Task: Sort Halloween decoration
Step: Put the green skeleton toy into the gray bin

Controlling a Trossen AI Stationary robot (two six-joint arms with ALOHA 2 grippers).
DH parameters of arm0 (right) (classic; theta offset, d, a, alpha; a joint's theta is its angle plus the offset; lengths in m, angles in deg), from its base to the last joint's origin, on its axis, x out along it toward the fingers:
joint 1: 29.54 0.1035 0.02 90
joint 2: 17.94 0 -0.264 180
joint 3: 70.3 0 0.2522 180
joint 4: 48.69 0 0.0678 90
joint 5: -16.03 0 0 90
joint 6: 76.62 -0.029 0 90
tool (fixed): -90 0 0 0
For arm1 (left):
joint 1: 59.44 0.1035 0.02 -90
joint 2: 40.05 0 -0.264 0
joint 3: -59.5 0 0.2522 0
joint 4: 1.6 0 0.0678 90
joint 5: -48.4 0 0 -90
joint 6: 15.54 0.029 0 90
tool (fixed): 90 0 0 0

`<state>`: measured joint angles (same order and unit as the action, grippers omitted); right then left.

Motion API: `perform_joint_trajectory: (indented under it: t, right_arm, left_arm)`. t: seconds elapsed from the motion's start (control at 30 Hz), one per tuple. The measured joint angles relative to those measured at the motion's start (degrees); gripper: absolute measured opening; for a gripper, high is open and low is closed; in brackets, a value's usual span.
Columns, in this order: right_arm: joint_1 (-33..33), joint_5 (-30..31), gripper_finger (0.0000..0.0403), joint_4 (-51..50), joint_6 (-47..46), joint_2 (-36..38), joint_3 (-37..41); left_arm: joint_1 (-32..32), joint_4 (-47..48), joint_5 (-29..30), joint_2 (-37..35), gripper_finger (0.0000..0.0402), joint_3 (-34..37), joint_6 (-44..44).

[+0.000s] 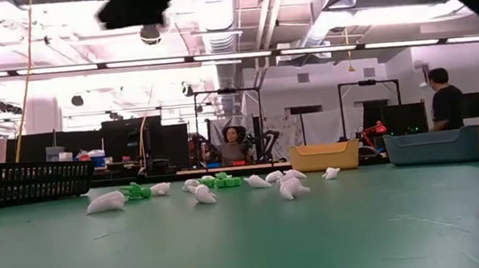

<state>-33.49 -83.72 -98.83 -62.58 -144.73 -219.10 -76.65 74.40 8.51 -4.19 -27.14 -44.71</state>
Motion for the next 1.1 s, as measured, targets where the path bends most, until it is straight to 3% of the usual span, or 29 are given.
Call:
perform_joint_trajectory:
  t: [0.2,0.37,0.57,0.7,0.83,0.97,1.1]
  right_arm:
    - [-1.78,9.62,0.0113,-24.26,1.71,12.27,0.00]
    - [-1.94,13.21,0.0111,-39.52,-4.46,20.40,0.00]
    - [0.63,17.71,0.0111,-53.59,-13.39,27.81,0.34]
    - [4.67,21.12,0.0111,-52.78,-18.99,35.24,6.61]
    - [10.98,31.02,0.0111,-52.16,-28.72,44.59,18.18]
    - [17.44,41.10,0.0111,-42.40,-35.86,51.33,34.05]
    - [21.17,45.64,0.0111,-29.04,-41.22,54.14,51.27]
  left_arm:
    - [0.00,-0.83,-0.53,0.48,0.0199,0.00,-0.04]
    - [0.00,-4.91,-5.94,4.92,0.0199,-0.03,6.74]
    - [0.41,-9.68,-5.99,12.00,0.0199,-0.02,12.74]
    - [2.20,-12.84,-9.83,14.91,0.0199,0.02,12.57]
    - [4.81,-14.20,-15.49,15.13,0.0199,0.02,9.72]
    - [6.67,-14.86,-18.65,15.20,0.0199,0.02,8.24]
    - [7.43,-17.85,-21.17,15.17,0.0199,0.02,7.19]
